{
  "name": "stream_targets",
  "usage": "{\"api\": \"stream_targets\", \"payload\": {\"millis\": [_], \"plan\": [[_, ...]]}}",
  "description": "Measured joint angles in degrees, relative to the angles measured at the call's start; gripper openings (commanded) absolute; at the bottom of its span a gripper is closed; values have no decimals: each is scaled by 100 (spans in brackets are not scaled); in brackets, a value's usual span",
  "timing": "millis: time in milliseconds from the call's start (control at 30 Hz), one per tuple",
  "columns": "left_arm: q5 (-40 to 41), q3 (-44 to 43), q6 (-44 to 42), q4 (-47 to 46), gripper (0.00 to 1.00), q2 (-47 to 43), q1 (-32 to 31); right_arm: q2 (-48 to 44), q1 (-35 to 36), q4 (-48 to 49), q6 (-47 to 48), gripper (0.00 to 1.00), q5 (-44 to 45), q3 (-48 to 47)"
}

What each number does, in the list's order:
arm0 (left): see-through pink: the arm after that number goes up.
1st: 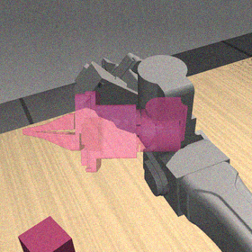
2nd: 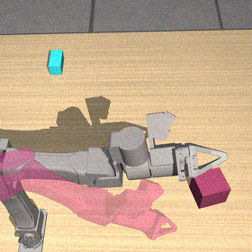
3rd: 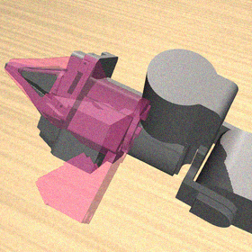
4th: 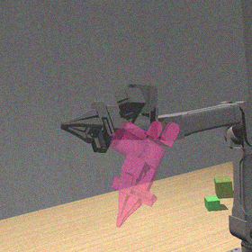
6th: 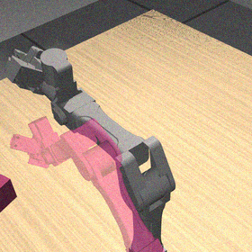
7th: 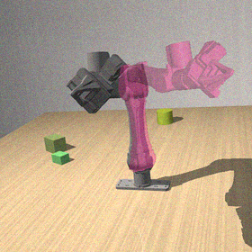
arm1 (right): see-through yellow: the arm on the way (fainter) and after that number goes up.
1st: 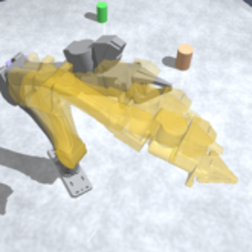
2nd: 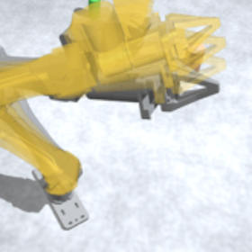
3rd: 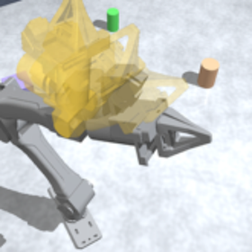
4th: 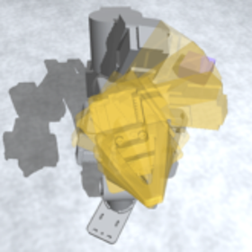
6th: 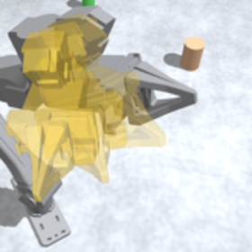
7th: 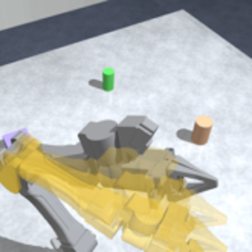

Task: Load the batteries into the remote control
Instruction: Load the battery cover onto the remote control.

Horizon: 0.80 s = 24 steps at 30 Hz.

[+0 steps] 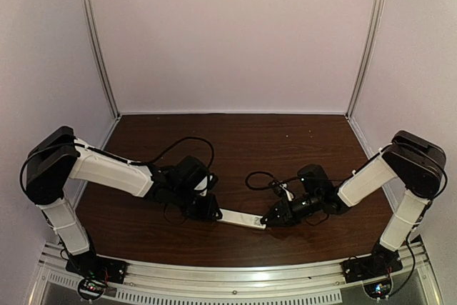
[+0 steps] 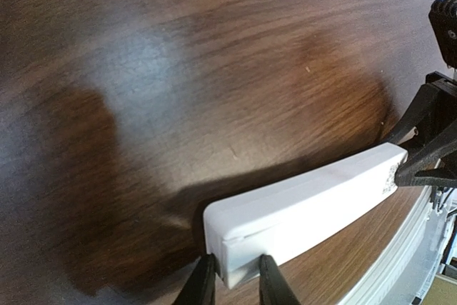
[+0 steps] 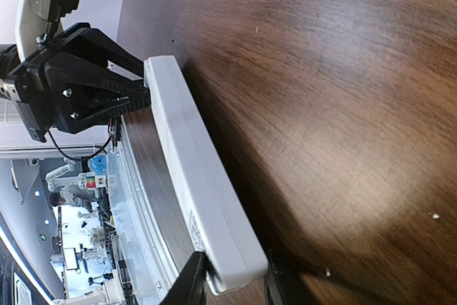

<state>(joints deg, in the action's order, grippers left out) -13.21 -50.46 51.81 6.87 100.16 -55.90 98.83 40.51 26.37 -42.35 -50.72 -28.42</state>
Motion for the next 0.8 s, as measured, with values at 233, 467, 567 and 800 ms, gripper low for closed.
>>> {"api": "stream_targets", "payload": {"millis": [233,467,567,800], "plan": [[-144,87,-4,-131,20,-13,76,31,-31,-15,11,26,-59,-15],[-345,138,-116,-363,36,68,133,140,-114,22,70,25,-262,-55],[-389,98,-199,-376,39,120,133,175,-140,-7,127,25,-330,-83],[-393,-85,-258,-343,46,245,155,254,-201,-107,256,24,-481,-162]]}}
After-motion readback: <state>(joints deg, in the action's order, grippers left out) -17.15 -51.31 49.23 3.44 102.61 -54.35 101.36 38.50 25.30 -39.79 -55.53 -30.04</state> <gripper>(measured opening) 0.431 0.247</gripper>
